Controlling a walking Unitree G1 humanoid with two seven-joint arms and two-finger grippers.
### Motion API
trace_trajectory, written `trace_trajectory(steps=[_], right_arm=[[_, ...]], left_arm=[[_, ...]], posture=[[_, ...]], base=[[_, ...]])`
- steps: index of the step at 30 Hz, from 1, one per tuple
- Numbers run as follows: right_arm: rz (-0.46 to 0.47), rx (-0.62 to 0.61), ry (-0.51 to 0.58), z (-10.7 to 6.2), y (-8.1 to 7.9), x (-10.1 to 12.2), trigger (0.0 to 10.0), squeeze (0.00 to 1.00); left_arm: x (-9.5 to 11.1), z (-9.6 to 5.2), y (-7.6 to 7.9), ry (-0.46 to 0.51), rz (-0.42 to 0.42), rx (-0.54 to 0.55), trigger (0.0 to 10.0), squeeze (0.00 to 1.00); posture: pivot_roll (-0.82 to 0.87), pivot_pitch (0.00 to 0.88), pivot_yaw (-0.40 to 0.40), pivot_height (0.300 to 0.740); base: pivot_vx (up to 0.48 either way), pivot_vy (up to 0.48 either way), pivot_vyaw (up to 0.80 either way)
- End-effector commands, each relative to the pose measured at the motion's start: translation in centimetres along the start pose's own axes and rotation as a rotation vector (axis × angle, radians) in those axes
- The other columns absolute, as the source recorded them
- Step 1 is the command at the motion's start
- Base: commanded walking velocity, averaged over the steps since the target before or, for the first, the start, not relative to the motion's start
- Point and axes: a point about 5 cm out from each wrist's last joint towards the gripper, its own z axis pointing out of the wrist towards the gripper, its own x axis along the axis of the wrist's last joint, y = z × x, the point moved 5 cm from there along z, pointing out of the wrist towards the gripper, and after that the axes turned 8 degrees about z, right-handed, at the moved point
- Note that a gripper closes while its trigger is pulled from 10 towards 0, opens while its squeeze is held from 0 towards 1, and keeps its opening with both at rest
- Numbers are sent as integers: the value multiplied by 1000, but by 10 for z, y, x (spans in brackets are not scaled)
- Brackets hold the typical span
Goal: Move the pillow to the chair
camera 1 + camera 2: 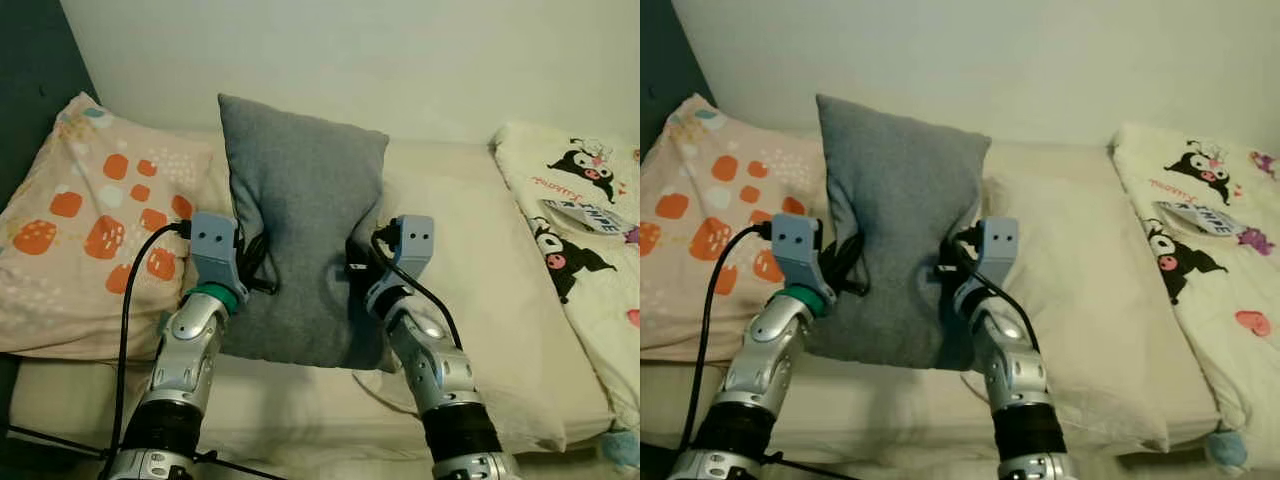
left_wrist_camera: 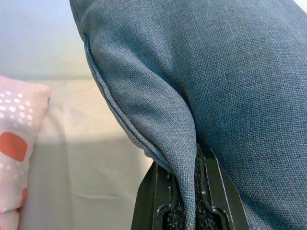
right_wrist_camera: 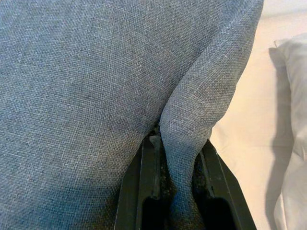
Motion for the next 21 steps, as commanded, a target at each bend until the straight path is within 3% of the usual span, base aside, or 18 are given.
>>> trace_trajectory(steps=[1, 6, 13, 15, 18, 21], right_arm=[[0, 55, -1, 4, -17, -2, 10000, 0], [23, 67, 12, 4, -19, 0, 10000, 0], [138, 110, 10, 0, -25, 0, 10000, 0], [147, 70, 14, 0, -19, -1, 10000, 0], [124, 60, 13, -1, -17, -2, 10000, 0], [11, 53, 7, 0, -16, -3, 10000, 0]], left_arm=[[6, 4, 21, 28, 13, -73, 10000, 0], [6, 4, 22, 27, 11, -71, 10000, 0], [4, 3, 24, 24, 6, -73, 10000, 0], [4, 3, 26, 22, 4, -76, 10000, 0], [4, 3, 27, 22, 5, -80, 10000, 0], [4, 4, 27, 20, 8, -82, 10000, 0]], posture=[[-21, 0, -16, 740], [-21, 0, -18, 740], [-27, 0, -18, 740], [-28, 0, -17, 740], [-29, 0, -17, 740], [-29, 0, -17, 740]], base=[[0, 0, 0], [0, 0, 0], [0, 0, 0], [0, 0, 0], [0, 0, 0], [0, 0, 0]])
